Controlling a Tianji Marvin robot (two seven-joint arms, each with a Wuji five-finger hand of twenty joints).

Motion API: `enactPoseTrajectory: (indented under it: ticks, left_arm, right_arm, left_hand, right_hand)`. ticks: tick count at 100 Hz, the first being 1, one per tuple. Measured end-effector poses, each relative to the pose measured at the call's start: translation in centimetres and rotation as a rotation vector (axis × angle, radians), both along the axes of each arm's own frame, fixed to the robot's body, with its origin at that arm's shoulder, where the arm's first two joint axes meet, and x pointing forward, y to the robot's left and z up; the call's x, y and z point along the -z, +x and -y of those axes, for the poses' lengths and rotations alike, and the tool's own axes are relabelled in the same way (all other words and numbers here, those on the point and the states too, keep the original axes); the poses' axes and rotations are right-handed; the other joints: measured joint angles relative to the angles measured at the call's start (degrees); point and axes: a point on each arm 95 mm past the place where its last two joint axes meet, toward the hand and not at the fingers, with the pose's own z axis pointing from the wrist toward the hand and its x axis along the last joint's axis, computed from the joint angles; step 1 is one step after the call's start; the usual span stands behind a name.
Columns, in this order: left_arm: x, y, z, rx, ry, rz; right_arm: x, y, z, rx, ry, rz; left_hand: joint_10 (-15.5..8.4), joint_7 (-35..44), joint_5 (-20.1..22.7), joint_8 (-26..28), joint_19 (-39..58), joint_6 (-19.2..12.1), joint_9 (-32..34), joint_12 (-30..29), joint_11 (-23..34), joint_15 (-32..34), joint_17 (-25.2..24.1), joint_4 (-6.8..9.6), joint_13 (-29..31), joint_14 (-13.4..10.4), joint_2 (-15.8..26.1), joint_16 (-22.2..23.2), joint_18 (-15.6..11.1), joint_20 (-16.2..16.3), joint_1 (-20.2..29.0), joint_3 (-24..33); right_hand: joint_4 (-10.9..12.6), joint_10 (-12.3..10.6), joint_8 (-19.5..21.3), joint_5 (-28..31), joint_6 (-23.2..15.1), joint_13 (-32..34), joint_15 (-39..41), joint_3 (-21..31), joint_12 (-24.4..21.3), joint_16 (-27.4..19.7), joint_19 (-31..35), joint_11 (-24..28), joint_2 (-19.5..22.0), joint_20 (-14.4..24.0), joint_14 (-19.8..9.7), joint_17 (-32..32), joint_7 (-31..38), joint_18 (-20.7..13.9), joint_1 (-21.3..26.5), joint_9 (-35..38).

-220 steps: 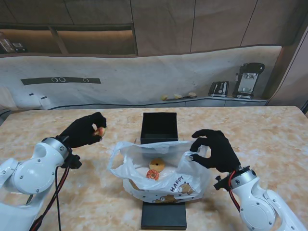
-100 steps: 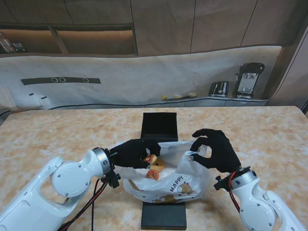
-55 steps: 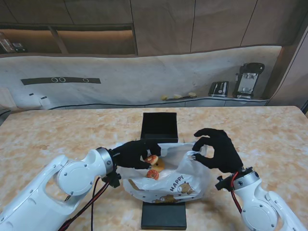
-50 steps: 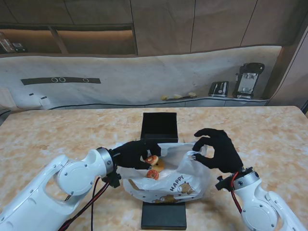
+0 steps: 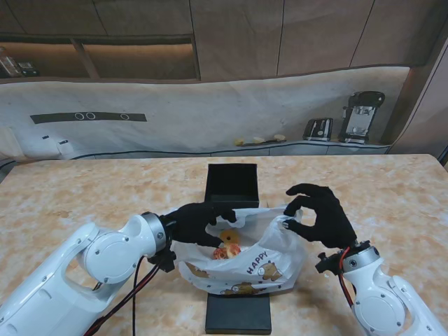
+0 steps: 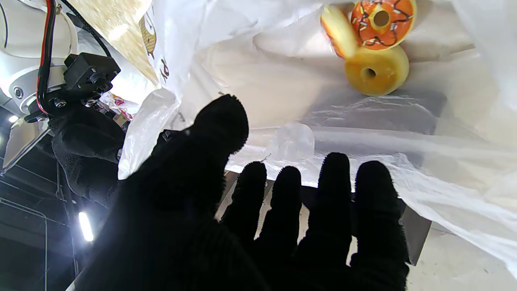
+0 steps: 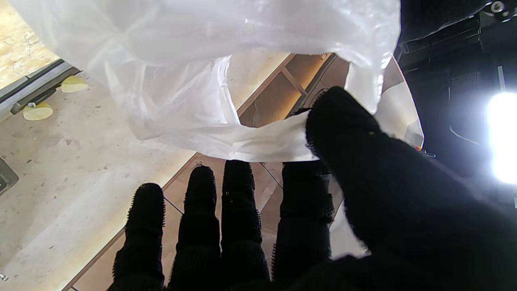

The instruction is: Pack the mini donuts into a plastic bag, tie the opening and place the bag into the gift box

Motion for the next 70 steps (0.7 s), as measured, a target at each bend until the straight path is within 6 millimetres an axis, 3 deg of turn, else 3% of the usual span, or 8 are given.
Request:
enactPoseTrajectory:
  ticks: [15,31,44,58,70]
  left_arm:
    - [-0.8,-0.2,-1.2,-0.054,-0.026,0.044]
    - [-2.0,-0.7,-3.5,-0.141,-0.069,0.199]
    - [-3.0,-1.3,-5.9,-0.263,-0.11,0.293]
    - [-2.9,-1.9,-8.7,-0.39,-0.083,0.322]
    - [-2.0,-2.4,-11.0,-0.497,-0.069,0.305]
  right_arm:
    - [-0.1,0.0,0.0,-0.003,0.006,0.003]
    - [0.0,0.1,0.1,-0.002,0.012,0.005]
    - [0.1,0.3,0.1,0.0,0.02,-0.001]
    - [0.1,0.3,0.1,0.0,0.026,-0.003]
    - [0.1,0.3,0.1,0.001,0.03,-0.004]
  left_hand:
    - [0.0,-0.2,0.3,-0.1,0.0,0.0,0.0,-0.4,0.0,-0.2,-0.1,0.0,-0.2,0.0,1.8,-0.6,0.0,0.0,0.0,-3.5]
    - [-0.2,0.3,4.6,-0.4,-0.8,-1.2,2.4,-0.4,1.7,0.1,0.3,0.0,1.2,-0.1,3.6,-0.6,0.0,0.0,0.2,-4.3]
    - [-1.1,7.3,9.9,1.7,-0.6,-3.8,6.9,-0.3,4.0,2.8,1.8,0.0,4.7,-0.1,3.9,-0.3,0.0,0.0,5.9,-5.0]
    - [-1.8,15.7,15.8,0.2,0.6,-6.0,13.8,10.3,3.2,5.7,3.3,0.0,7.9,-0.3,3.7,2.1,0.1,0.0,10.9,-11.4]
    - [-2.3,16.9,17.1,-0.2,0.6,-6.9,14.9,11.7,3.0,6.0,3.1,0.0,8.1,-0.3,4.6,2.6,0.2,0.0,11.7,-16.0]
  right_hand:
    - [0.0,0.0,0.0,0.0,0.0,0.0,0.0,0.0,0.0,0.0,0.0,0.0,0.0,0.0,0.0,0.0,0.0,0.0,0.0,0.0]
    - [0.0,0.0,0.0,0.0,0.0,0.0,0.0,0.0,0.0,0.0,0.0,0.0,0.0,0.0,0.0,0.0,0.0,0.0,0.0,0.0]
    - [0.0,0.0,0.0,0.0,0.0,0.0,0.0,0.0,0.0,0.0,0.0,0.0,0.0,0.0,0.0,0.0,0.0,0.0,0.0,0.0]
    - [0.0,0.0,0.0,0.0,0.0,0.0,0.0,0.0,0.0,0.0,0.0,0.0,0.0,0.0,0.0,0.0,0.0,0.0,0.0,0.0]
    - [0.0,0.0,0.0,0.0,0.0,0.0,0.0,0.0,0.0,0.0,0.0,0.0,0.0,0.0,0.0,0.0,0.0,0.0,0.0,0.0]
